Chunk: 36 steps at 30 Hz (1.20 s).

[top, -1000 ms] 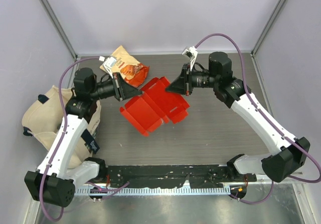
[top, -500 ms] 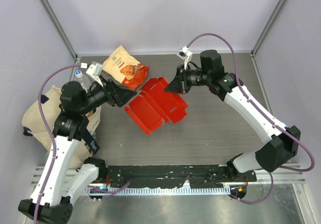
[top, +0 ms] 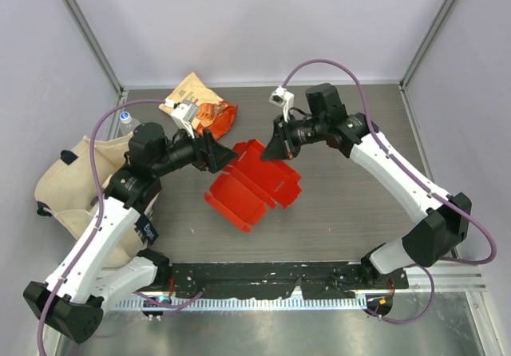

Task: Fold the paper box

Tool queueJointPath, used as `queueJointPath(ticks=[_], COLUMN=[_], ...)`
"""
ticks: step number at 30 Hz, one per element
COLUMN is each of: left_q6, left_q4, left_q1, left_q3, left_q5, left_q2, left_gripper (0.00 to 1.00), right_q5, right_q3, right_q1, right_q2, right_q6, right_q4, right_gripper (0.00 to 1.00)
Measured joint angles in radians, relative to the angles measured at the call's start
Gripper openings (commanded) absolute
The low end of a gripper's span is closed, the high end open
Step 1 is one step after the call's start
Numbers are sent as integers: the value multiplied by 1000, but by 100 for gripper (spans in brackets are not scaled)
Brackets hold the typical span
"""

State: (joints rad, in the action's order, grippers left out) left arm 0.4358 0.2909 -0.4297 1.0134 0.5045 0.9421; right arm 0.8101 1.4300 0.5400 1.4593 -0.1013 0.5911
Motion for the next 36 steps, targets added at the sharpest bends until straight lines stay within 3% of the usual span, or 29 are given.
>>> queueJointPath(ticks=[4, 9, 15, 20, 25, 28, 30, 36], left_q6=[-11, -29, -51, -58, -47, -17, 19, 151], left_q4=[4, 24, 43, 68, 43, -20, -90, -322], left_q1=[-21, -60, -105, -140, -174, -193, -200, -217], left_q3=[2, 1, -22, -40, -59, -116, -175, -309], left_q5=[-53, -75, -82, -135, -217, -253, -276, -358], left_q2=[1, 19, 53, 69, 96, 121, 136, 248], left_gripper=[67, 53, 47, 18, 0, 0, 0, 0], right_q5=[-40, -60, -71, -73, -137, -244, -318, -573], right_q3=[18, 18, 17, 3, -11, -29, -57, -200], right_q1=[46, 62, 60, 60, 66, 85, 95, 154], right_q2=[22, 32, 32, 32, 32, 32, 32, 38], right_q6=[50, 74, 85, 100, 104, 107, 106, 110], right_q4=[60, 105, 117, 123, 143, 145, 139, 3], right_gripper=[1, 1, 1, 2, 9, 8, 1, 1])
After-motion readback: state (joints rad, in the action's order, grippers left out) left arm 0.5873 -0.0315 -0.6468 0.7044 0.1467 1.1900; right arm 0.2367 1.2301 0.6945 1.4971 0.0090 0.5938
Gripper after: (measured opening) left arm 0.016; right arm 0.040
